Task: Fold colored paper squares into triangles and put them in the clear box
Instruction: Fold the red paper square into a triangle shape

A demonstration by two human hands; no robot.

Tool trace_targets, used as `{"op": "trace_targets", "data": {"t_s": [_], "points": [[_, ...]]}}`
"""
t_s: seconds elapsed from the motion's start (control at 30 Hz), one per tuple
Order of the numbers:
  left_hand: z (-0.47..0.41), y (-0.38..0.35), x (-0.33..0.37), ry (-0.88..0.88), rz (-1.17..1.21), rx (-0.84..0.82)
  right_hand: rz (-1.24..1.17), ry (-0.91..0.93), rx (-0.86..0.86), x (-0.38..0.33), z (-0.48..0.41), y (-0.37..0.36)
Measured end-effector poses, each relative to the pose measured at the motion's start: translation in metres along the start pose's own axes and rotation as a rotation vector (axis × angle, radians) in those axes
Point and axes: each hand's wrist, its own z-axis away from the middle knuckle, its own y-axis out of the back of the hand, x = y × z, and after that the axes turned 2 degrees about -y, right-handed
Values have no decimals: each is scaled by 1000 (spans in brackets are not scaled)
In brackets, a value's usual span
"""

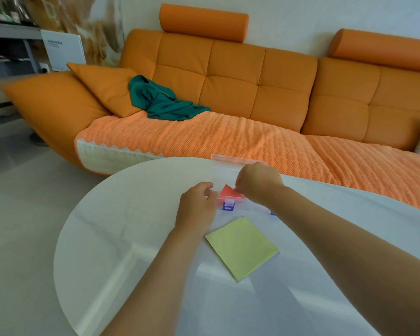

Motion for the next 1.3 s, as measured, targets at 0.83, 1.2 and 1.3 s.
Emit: {"op": "trace_targets", "data": {"t_s": [0.83, 1.2, 1.3], "points": [[3, 4, -1, -66, -81, -111, -115, 266, -66, -5, 34, -12], [10, 18, -2, -156, -181, -96, -458, 93, 10, 18, 46, 5], [17, 17, 0, -219, -196, -181, -391, 23, -78, 17, 35, 5]]}}
